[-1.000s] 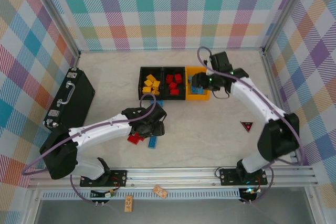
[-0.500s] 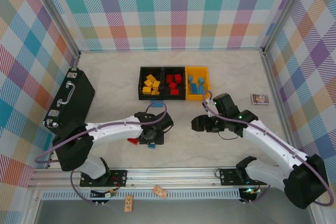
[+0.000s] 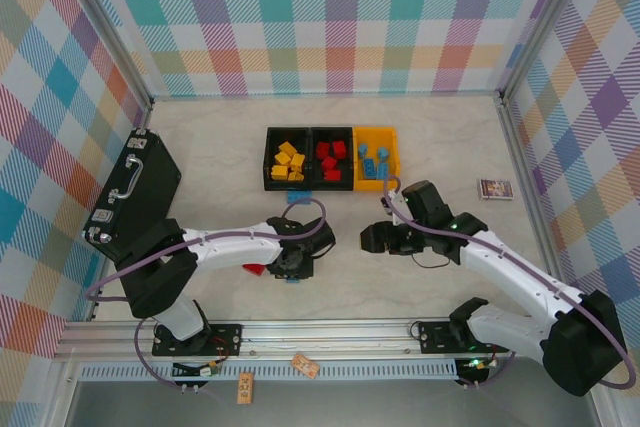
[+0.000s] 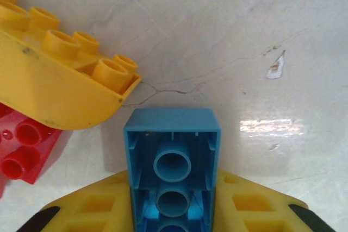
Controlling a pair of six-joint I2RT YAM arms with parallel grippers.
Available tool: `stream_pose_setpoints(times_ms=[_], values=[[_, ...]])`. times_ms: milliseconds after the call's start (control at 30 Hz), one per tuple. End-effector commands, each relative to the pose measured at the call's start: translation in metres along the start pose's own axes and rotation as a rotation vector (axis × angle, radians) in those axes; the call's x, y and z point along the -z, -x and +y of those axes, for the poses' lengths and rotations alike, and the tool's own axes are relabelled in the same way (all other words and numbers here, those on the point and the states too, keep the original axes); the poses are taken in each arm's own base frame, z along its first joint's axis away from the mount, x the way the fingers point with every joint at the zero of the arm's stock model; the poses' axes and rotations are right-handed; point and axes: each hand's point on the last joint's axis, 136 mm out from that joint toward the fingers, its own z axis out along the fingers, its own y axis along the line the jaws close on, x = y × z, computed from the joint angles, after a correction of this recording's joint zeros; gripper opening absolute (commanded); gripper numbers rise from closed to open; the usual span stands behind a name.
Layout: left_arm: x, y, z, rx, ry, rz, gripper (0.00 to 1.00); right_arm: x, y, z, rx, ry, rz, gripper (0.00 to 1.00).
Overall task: Sort the legos into containers by color
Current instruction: Pick up the lego from the middle-left of the table, then place the lego in the container.
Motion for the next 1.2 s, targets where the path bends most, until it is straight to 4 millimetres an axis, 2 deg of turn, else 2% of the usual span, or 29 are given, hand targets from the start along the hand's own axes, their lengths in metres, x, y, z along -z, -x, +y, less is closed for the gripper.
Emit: stream_pose_setpoints(times_ms=[0, 133, 267, 433, 600, 767, 967, 1167], values=[[0.008, 0.0, -0.008, -0.023, -0.011, -0.009, 0.28, -0.001, 0.003, 0.003, -0.001, 0.013, -0.018, 0.59], [0.024, 0.012, -0.021, -0.041, -0.056, -0.047, 0.28, 0.0, 0.006, -0.005, -0.073, -0.018, -0.035, 0.59], [0.044, 0.035, -0.044, -0.093, -0.082, -0.094, 0.27, 0.006, 0.01, -0.014, -0.153, -0.013, -0.076, 0.59], [0.057, 0.064, -0.078, -0.15, -0.122, -0.131, 0.27, 0.024, 0.015, -0.045, -0.266, -0.11, -0.157, 0.59], [0.068, 0.099, -0.116, -0.171, -0.196, -0.165, 0.27, 0.038, 0.013, -0.071, -0.376, -0.146, -0.221, 0.59], [0.083, 0.14, -0.142, -0.186, -0.238, -0.2, 0.27, 0.044, 0.006, -0.083, -0.43, -0.165, -0.25, 0.6], [0.085, 0.184, -0.162, -0.186, -0.259, -0.222, 0.27, 0.048, 0.006, -0.084, -0.447, -0.155, -0.274, 0.6], [0.074, 0.223, -0.18, -0.155, -0.29, -0.241, 0.28, 0.048, 0.011, -0.083, -0.444, -0.149, -0.283, 0.6]])
